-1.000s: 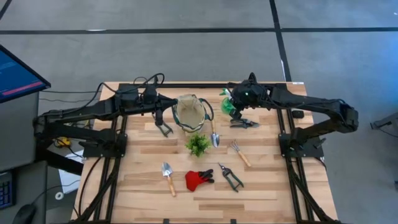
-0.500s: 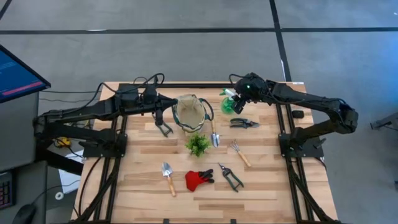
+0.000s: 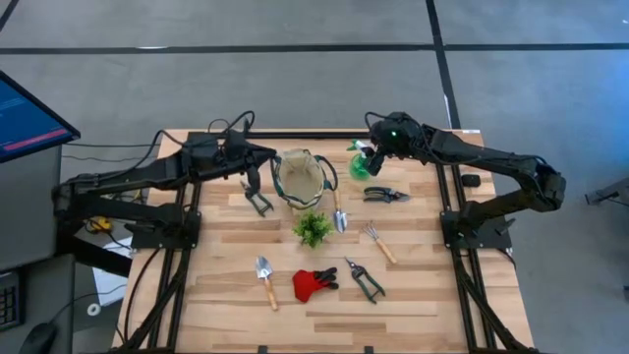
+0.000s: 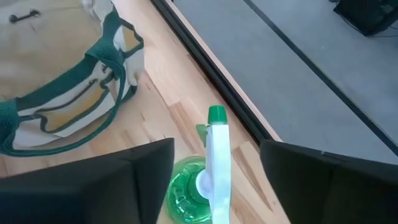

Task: Pick & Place Garden tools in Gardening bag
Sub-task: Put the green spray bottle into the brown gardening bag

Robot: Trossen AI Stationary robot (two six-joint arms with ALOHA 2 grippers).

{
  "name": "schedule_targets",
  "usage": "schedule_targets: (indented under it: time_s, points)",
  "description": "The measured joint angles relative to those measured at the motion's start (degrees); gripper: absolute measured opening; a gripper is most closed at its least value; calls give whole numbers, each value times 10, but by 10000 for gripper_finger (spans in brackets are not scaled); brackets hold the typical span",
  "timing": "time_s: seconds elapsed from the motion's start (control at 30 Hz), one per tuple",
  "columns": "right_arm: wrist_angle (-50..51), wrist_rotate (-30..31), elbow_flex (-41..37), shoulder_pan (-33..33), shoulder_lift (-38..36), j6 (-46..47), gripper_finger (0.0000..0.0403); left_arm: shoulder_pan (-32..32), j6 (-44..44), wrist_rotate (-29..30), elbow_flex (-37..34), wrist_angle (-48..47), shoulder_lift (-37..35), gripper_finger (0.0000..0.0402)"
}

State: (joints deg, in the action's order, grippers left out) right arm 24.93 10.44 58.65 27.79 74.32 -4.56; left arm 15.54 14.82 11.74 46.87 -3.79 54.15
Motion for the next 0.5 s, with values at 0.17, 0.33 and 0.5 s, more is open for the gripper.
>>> schedule_targets:
  time_s: [0.17,0.33,0.5]
  points:
    - [12,0,0,12,8,0,255,27,3,2,0,1,3,2]
    - [15,0,1,28,52,-12,247,46,6,3,0,13,13,2]
    - [9,1,-1,31,96,-29,235,55,6,3,-1,16,19,2]
